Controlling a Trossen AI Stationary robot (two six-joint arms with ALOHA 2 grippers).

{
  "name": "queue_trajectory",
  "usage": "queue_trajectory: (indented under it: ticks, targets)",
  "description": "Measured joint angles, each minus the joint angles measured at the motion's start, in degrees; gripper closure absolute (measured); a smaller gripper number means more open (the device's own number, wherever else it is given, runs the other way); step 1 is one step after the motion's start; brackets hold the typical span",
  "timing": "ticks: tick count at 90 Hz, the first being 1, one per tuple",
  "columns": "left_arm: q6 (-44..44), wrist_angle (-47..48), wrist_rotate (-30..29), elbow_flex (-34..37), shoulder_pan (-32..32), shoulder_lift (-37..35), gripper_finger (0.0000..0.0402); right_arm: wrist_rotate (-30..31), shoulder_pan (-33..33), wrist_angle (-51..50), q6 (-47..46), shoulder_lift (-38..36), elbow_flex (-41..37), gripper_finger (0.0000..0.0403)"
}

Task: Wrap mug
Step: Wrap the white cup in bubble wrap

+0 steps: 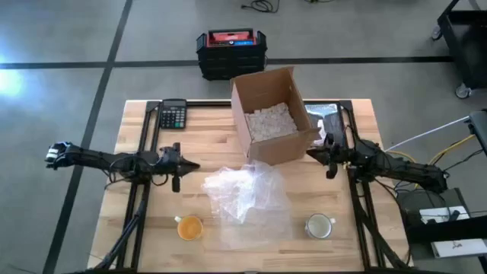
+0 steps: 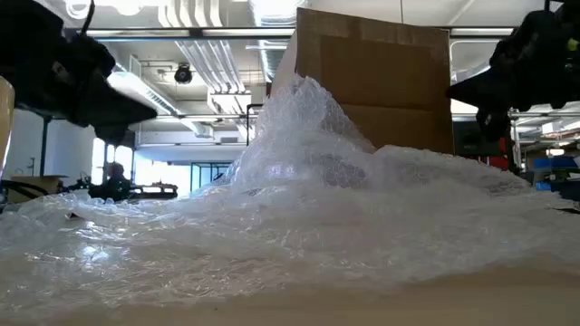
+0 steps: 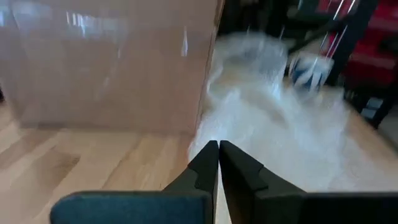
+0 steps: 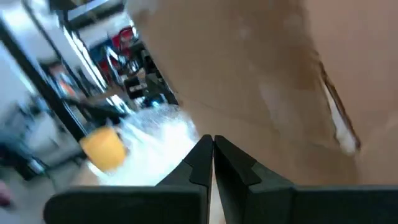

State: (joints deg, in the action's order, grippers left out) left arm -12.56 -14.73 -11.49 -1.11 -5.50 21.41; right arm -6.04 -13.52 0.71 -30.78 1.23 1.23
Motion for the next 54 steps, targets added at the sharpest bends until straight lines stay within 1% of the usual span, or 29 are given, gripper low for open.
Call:
queue_trajectory:
  ticks: [7,19,36,54]
  targets:
    - [-0.12,-5.11,0.00,0.00,-0.01,0.00,0.0396,0.38,0.00,0.04,-2.29,-0.02,-0.02,0.0403]
    - [-0.17,-10.45,0.00,-0.06,-0.01,-0.02,0.0394,4.37,0.00,0.44,-1.27,-0.02,0.01,0.0403]
    - [-0.15,-11.50,-0.09,-0.06,-0.01,0.00,0.0394,6.17,0.00,0.48,-1.17,0.16,0.01,0.0403]
    - [-0.17,-13.43,-0.15,-0.06,0.00,0.11,0.0394,6.21,0.00,0.78,3.53,0.29,0.01,0.0403]
